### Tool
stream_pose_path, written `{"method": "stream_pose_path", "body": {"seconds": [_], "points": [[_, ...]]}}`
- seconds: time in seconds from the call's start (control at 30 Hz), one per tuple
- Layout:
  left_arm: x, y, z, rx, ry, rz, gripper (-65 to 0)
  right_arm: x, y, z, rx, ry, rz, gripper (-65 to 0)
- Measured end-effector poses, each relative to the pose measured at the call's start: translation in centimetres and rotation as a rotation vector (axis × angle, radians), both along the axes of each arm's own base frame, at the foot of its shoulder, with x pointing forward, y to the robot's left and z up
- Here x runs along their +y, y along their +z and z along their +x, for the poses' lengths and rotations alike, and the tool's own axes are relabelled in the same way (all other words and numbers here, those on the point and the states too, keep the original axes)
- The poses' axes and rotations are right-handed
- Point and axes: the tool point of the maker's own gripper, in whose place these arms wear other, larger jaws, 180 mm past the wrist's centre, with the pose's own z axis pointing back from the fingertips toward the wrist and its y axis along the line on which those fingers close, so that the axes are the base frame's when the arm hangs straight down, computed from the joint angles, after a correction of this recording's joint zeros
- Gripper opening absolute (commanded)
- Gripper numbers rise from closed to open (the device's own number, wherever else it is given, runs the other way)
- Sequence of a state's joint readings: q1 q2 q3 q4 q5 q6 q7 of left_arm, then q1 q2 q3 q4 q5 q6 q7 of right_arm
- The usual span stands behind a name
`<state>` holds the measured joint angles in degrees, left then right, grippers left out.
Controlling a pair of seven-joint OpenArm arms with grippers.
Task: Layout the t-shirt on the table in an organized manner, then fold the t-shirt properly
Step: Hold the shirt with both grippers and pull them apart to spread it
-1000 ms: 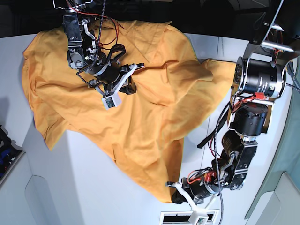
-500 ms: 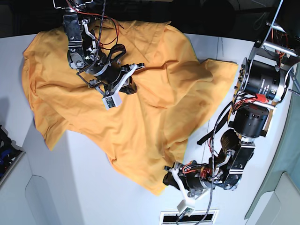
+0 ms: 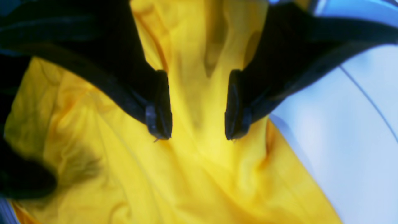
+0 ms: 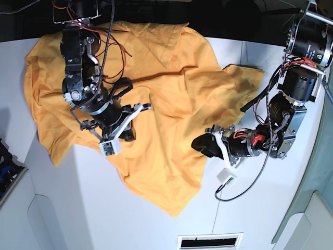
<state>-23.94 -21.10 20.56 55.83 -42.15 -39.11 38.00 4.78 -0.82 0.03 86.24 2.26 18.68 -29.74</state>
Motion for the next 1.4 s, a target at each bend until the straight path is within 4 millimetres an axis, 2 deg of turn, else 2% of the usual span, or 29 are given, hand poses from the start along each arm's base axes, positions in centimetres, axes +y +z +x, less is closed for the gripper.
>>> {"method": "stream_pose_path", "body": {"seconds": [0.1, 0.2, 0.27, 0.37, 0.47, 0.5, 0.8, 0.93, 0.97, 1.03, 1.13, 1.17, 1.4], "points": [[-0.1, -1.1, -2.2, 0.027, -0.021, 0.0, -33.7, -4.8, 1.3, 3.0, 0.0, -0.149, -0.052, -44.7], [0.2, -2.6, -4.1, 0.071, -0.027, 0.013, -33.7, -9.9, 2.0, 5.3, 0.007, -0.264, -0.095, -43.3], [0.2, -3.0, -4.6, 0.081, -0.025, 0.011, -33.6, -12.5, 1.2, 6.0, 0.037, -0.308, -0.112, -43.3], [0.0, -3.5, -5.3, 0.089, -0.018, -0.001, -33.6, -14.4, -1.9, 5.7, 0.128, -0.333, -0.103, -41.1], [-0.1, -4.1, -6.1, 0.097, -0.014, -0.01, -33.6, -15.2, -4.7, 4.7, 0.207, -0.347, -0.105, -32.9], [-0.1, -4.2, -6.2, 0.092, -0.011, -0.011, -33.6, -15.4, -5.2, 4.5, 0.221, -0.35, -0.108, -32.0], [0.4, -4.8, -6.4, 0.08, -0.007, 0.023, -33.6, -15.8, -6.7, 4.0, 0.226, -0.37, -0.1, -32.4], [0.3, -5.1, -6.7, 0.081, -0.006, 0.022, -34.1, -15.9, -7.7, 4.1, 0.226, -0.38, -0.087, -41.4], [0.4, -5.1, -6.7, 0.082, -0.005, 0.021, -36.3, -16.0, -7.8, 4.2, 0.229, -0.382, -0.09, -43.7], [0.5, -5.3, -6.9, 0.082, -0.009, 0.033, -46.1, -16.1, -8.1, 4.3, 0.228, -0.382, -0.095, -49.2], [0.9, -6.0, -7.5, 0.086, -0.025, 0.074, -63.2, -16.3, -8.0, 4.5, 0.197, -0.372, -0.105, -65.0], [1.1, -6.3, -7.7, 0.086, -0.026, 0.085, -65.0, -16.3, -8.0, 4.6, 0.189, -0.362, -0.113, -65.0], [2.4, -6.9, -7.3, 0.064, 0.02, 0.155, -65.0, -17.1, -7.3, 5.3, 0.13, -0.348, -0.147, -65.0]]}}
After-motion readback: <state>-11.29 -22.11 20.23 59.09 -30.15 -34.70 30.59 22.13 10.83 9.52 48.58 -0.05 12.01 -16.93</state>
